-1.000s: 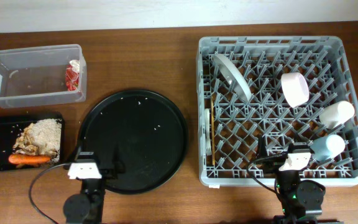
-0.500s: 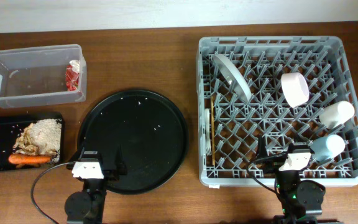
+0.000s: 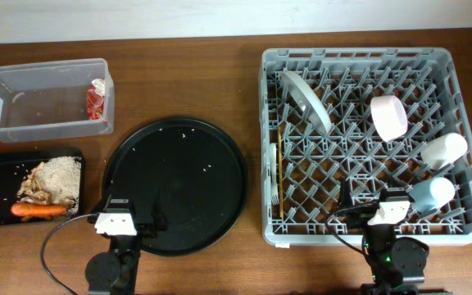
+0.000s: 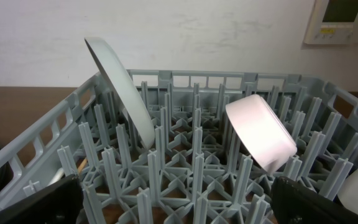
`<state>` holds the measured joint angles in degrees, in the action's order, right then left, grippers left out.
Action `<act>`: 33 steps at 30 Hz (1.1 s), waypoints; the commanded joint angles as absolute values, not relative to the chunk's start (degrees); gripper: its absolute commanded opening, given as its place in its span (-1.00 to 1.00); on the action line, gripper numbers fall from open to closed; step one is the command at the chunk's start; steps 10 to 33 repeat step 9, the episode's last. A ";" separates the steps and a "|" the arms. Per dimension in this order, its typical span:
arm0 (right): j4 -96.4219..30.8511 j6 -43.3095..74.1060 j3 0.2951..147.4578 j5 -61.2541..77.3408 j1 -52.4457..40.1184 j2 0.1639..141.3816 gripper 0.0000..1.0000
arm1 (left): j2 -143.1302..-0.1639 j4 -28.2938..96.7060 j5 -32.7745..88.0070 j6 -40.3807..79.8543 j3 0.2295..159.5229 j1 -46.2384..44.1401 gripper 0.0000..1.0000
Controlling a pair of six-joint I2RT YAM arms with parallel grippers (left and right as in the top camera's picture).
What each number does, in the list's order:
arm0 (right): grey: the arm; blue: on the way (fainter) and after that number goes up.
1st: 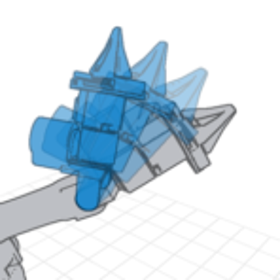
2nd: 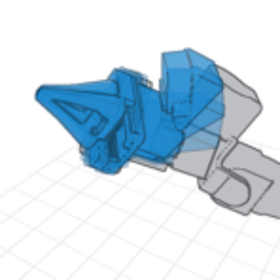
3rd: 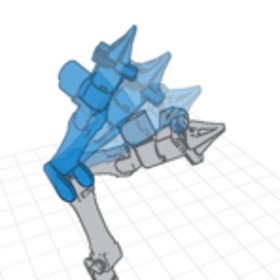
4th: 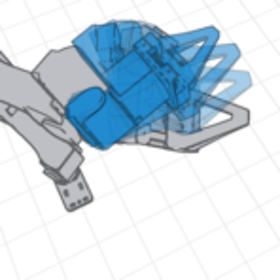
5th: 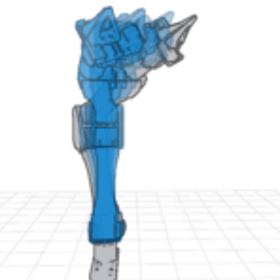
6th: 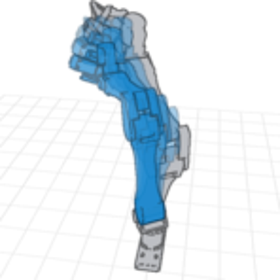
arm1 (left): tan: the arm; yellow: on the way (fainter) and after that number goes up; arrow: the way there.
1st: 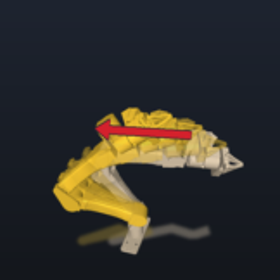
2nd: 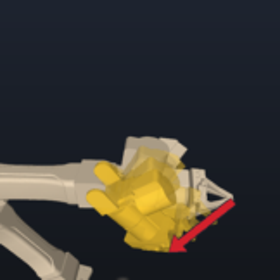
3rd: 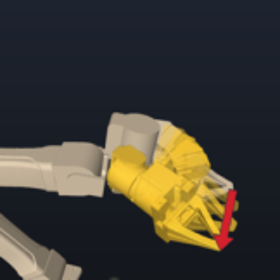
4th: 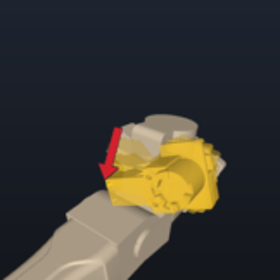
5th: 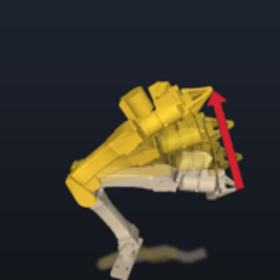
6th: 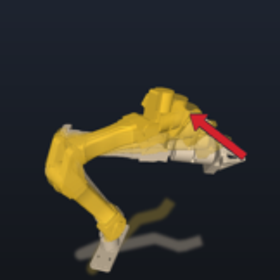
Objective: Sort waste into correct bins and load items into the dishwasher rack
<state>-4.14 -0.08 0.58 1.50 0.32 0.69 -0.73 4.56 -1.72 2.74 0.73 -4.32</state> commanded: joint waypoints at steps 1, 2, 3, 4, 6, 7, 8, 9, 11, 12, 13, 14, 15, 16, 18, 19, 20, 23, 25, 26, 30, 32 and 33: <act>-4.49 -0.16 0.32 1.21 0.01 0.32 0.97 | -0.34 4.80 -0.84 1.87 0.54 -3.95 0.98; -4.49 -0.16 0.32 1.21 0.01 0.32 0.97 | -0.34 4.80 -0.84 1.87 0.54 -3.95 0.98; -4.49 -0.16 0.32 1.21 0.01 0.32 0.97 | -0.34 4.80 -0.84 1.87 0.54 -3.95 0.98; -4.49 -0.16 0.32 1.21 0.01 0.32 0.97 | -0.34 4.80 -0.84 1.87 0.54 -3.95 0.98; -4.49 -0.16 0.32 1.21 0.01 0.32 0.98 | -0.34 4.80 -0.84 1.87 0.54 -3.95 0.99; -4.49 -0.16 0.32 1.21 0.01 0.32 0.97 | -0.34 4.80 -0.84 1.87 0.54 -3.95 0.98; -4.49 -0.16 0.32 1.21 0.01 0.32 0.97 | -0.34 4.80 -0.84 1.87 0.54 -3.95 0.98; -4.49 -0.16 0.32 1.21 0.01 0.32 0.97 | -0.34 4.80 -0.84 1.87 0.54 -3.95 0.98; -4.49 -0.16 0.32 1.21 0.01 0.32 0.97 | -0.34 4.80 -0.84 1.87 0.54 -3.95 0.98; -4.49 -0.16 0.32 1.21 0.01 0.32 0.97 | -0.34 4.80 -0.84 1.87 0.54 -3.95 0.98; -4.49 -0.16 0.32 1.21 0.01 0.32 0.97 | -0.34 4.80 -0.84 1.87 0.54 -3.95 0.98; -4.49 -0.16 0.32 1.21 0.01 0.32 0.97 | -0.34 4.80 -0.84 1.87 0.54 -3.95 0.98; -4.49 -0.16 0.32 1.21 0.01 0.32 0.97 | -0.34 4.80 -0.84 1.87 0.54 -3.95 0.98; -4.49 -0.16 0.32 1.21 0.01 0.32 0.97 | -0.34 4.80 -0.84 1.87 0.54 -3.95 0.98; -4.49 -0.16 0.32 1.21 0.01 0.32 0.97 | -0.34 4.80 -0.84 1.87 0.54 -3.95 0.98; -4.49 -0.16 0.32 1.21 0.01 0.32 0.97 | -0.34 4.80 -0.84 1.87 0.54 -3.95 0.98; -4.49 -0.16 0.32 1.21 0.01 0.32 0.97 | -0.34 4.80 -0.84 1.87 0.54 -3.95 0.98; -4.49 -0.16 0.32 1.21 0.01 0.32 0.97 | -0.34 4.80 -0.84 1.87 0.54 -3.95 0.98; -4.49 -0.16 0.32 1.21 0.01 0.32 0.97 | -0.34 4.80 -0.84 1.87 0.54 -3.95 0.98; -4.49 -0.16 0.32 1.21 0.01 0.32 0.97 | -0.34 4.80 -0.84 1.87 0.54 -3.95 0.98; -4.49 -0.16 0.32 1.21 0.01 0.32 0.97 | -0.34 4.80 -0.84 1.87 0.54 -3.95 0.98; -4.49 -0.16 0.32 1.21 0.01 0.32 0.97 | -0.34 4.80 -0.84 1.87 0.54 -3.95 0.98; -4.49 -0.16 0.32 1.21 0.01 0.32 0.97 | -0.34 4.80 -0.84 1.87 0.54 -3.95 0.98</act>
